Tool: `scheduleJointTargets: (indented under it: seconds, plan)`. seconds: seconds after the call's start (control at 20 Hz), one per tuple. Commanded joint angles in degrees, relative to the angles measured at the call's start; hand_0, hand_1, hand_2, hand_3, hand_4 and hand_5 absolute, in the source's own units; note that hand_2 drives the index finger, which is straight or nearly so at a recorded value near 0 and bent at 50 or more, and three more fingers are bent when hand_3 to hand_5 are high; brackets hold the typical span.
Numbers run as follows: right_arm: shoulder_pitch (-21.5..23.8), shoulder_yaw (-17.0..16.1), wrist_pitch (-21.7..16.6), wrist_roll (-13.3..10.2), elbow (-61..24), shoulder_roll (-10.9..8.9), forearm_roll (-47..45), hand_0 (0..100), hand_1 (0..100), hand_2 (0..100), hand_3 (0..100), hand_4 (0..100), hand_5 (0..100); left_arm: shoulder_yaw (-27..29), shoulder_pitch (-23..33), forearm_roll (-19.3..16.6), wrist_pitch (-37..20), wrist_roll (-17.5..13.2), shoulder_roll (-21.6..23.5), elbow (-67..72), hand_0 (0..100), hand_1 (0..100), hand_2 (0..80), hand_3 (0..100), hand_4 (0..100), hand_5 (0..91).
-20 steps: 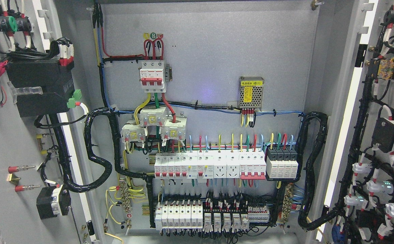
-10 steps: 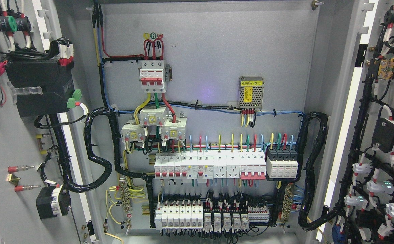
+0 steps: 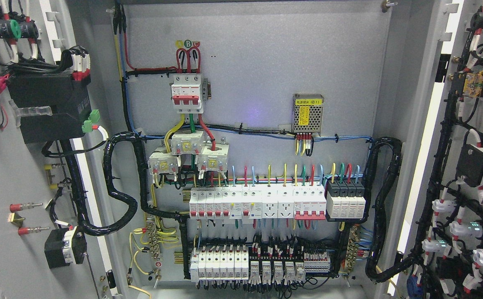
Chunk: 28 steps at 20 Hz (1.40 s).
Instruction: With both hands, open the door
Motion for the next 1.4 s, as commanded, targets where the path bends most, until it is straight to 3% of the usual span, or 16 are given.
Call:
scheduleJointTargets:
  seconds: [0.0,0.3,0.65,0.85,1.35]
  plan:
    - [-0.3,-1.3,-1.2,0.0,-0.3,1.1,0.0,0,0,0,0,0,0,7.6,-0.2,-0.5,0.3,-0.1,-10.4,-3.9,0,0,0.0,0,4,0.0]
    - [-0.2,-1.9,-3.6,0.0,-0.3,1.54,0.0,0,0,0,0,0,0,8.1,-0.6,-2.8,0.2,-0.1,-12.9,-6.9,0,0,0.0,0,4,0.0]
    - [0.5,-2.4,-0.4,-0.6,-0.3,1.28,-0.2,0,0,0,0,0,0,8.2,-0.5,-2.9,-0.4,0.1,-14.4,-12.3,0,0,0.0,0,4,0.0]
    - [0.3,-2.9,-0.3,-2.0,-0.3,1.63,-0.5,0,0,0,0,0,0,8.5,-0.5,-4.2,-0.8,0.1,-14.5,-13.8,0,0,0.0,0,4,0.0]
    - [0.0,-3.5,-0.5,-2.0,-0.3,1.72,-0.6,0,0,0,0,0,0,9.7,-0.5,-5.3,-6.5,0.1,-14.5,-16.9,0,0,0.0,0,4,0.0]
